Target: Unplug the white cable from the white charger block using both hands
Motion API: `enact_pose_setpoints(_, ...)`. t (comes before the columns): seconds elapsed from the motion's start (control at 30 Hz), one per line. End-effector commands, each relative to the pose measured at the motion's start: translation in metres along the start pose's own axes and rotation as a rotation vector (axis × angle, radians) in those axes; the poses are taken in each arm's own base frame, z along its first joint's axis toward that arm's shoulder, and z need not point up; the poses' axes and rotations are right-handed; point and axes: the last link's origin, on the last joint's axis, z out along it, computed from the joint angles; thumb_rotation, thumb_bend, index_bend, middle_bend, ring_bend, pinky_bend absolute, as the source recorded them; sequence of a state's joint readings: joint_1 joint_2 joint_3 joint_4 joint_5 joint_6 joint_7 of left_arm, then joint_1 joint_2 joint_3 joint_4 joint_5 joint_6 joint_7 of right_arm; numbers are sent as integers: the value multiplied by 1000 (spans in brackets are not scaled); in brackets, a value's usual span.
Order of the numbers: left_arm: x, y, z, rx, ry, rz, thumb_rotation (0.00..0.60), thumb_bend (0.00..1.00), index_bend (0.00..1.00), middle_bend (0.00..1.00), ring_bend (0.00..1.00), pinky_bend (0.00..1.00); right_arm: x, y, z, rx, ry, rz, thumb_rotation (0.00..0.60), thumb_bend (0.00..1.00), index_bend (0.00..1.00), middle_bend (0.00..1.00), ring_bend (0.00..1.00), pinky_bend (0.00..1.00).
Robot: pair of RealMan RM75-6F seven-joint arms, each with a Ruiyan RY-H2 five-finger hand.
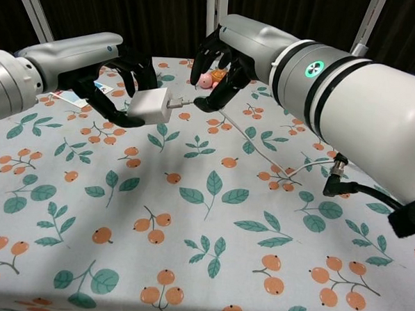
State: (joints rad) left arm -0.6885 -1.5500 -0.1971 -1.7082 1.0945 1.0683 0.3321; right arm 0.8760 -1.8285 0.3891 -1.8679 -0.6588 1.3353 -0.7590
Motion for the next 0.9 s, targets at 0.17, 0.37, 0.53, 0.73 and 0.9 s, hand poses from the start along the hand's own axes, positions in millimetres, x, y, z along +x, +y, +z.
enact_pose_setpoints(0.17,2,7,1,-5,9,8,600,328,567,546,369,190,-9,0,5,-14,-11,9,600,230,476,240,180,255)
enact_pose_setpoints(0.37,1,11,1,-8,18,16,600,326,566,546,369,190,-10,1,9,-21,-4,29,600,231,488,240,186,255)
enact_pose_setpoints(0.53,-1,15,1,-16,27,20,600,326,566,546,369,188,-11,0,10,-23,-8,42,600,232,499,241,196,255)
enact_pose_setpoints(0.73,-1,19,1,-22,35,32,600,324,566,546,369,189,-11,1,12,-30,-8,54,600,242,508,241,196,255)
enact_pose_setpoints(0.9,-2,20,1,-24,34,38,600,324,567,547,369,189,-12,1,13,-31,-13,63,600,248,519,241,196,255)
